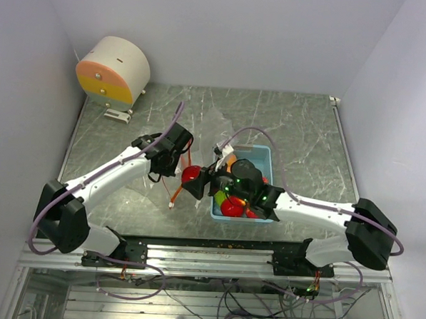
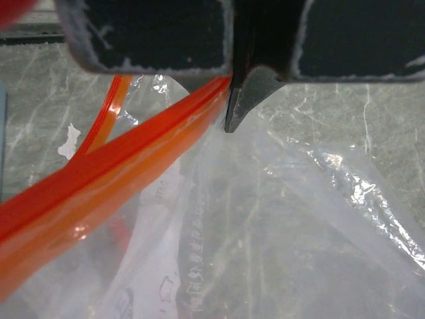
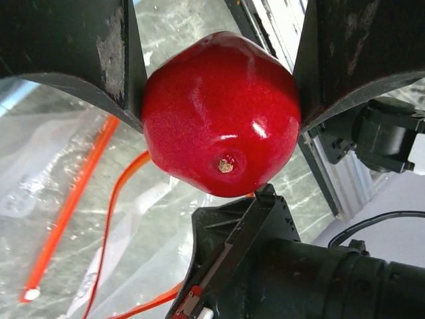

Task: Place the food in the zip-top bag and seal the zipper
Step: Place the fake fruit in the zipper food storage bag.

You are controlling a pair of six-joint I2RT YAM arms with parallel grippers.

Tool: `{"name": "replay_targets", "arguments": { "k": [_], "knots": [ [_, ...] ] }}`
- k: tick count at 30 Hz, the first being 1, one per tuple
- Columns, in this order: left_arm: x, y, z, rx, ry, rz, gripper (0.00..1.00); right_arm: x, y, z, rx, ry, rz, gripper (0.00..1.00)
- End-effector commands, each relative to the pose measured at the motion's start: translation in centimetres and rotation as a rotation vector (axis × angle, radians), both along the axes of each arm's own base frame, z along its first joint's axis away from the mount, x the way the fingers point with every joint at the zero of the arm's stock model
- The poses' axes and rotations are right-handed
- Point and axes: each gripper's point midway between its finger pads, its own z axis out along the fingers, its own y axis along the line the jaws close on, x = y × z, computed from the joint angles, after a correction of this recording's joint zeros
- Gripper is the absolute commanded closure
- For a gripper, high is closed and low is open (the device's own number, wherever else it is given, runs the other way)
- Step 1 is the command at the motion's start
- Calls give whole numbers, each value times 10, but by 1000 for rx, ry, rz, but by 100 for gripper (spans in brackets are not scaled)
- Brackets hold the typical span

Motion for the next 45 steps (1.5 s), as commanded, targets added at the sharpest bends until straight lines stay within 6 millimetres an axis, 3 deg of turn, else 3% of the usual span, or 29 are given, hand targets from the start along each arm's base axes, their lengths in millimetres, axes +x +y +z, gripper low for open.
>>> {"name": "replay_targets", "arguments": {
  "k": [1, 11, 21, 25, 32, 40, 43, 45],
  "knots": [
    [-3, -10, 19, -84, -45, -30, 93, 1, 24, 36, 174, -86, 69, 53],
    [-18, -24, 36, -226, -63, -89, 93, 19, 40, 29, 179, -86, 26, 53],
    [-41, -59, 67, -489, -81, -213, 93, 70, 27, -12, -41, -58, -254, 53],
    [-49, -65, 75, -552, -86, -249, 93, 86, 17, -21, -155, -65, -360, 43],
    [-42, -65, 67, -537, -99, -231, 93, 71, 13, -14, -223, -95, -309, 1],
    [-25, -62, 39, -465, -96, -183, 93, 35, -7, 26, -156, -88, -203, 0],
    [-20, -64, 30, -454, -91, -172, 93, 27, -24, 34, -156, -77, -219, 0],
    [-18, -65, 26, -451, -84, -169, 93, 32, -47, 28, -212, -46, -317, 0]
  ]
}}
